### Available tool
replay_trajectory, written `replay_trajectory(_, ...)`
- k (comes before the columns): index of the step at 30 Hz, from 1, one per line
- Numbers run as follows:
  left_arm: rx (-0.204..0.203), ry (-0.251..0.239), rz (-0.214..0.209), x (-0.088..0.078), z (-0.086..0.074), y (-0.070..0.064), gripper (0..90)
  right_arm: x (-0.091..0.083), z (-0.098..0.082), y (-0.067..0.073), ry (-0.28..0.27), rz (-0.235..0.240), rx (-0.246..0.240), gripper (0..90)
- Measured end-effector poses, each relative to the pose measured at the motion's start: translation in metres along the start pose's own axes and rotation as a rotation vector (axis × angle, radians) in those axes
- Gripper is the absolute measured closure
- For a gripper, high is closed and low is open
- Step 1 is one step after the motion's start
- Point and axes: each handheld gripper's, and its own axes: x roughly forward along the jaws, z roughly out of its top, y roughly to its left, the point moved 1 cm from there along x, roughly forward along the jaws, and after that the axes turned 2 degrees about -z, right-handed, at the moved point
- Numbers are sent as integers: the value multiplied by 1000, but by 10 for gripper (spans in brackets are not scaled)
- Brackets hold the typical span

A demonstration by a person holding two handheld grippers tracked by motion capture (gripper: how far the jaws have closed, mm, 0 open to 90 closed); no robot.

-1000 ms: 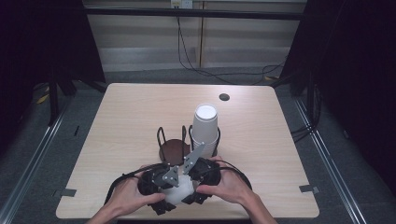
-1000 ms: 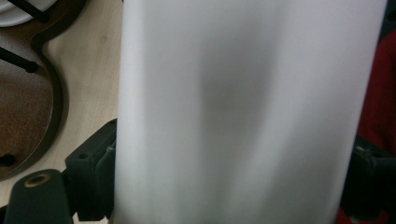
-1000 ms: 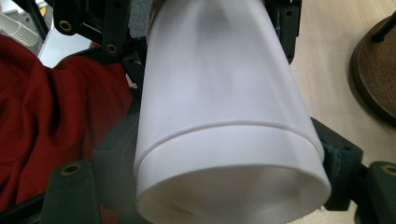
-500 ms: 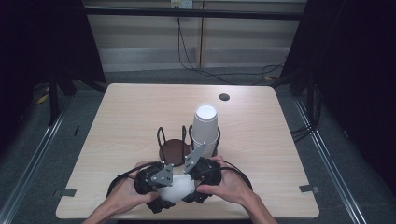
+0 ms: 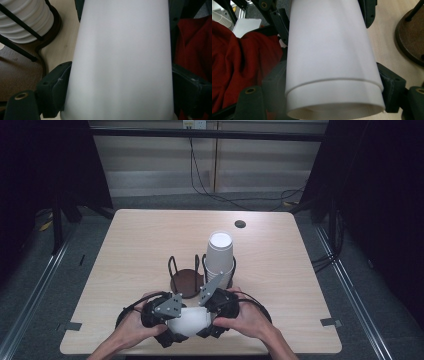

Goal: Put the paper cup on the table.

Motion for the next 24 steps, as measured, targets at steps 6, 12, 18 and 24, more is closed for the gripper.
replay_trajectory(6, -22, -32, -8, -4, 0, 0, 127, -3, -1, 1, -21, -2, 8, 239)
replay_trajectory(12, -21, -72, -3, -8, -1, -1, 124, -5, -3, 0, -26, 7, 15, 240)
replay_trajectory(18, -47, -121, -8, -12, -2, 1, 130, -5, -4, 0, -29, 0, 20, 242)
replay_trajectory(24, -62, -169, -18, -17, -3, 3, 142, -7, -6, 0, -40, 4, 26, 243)
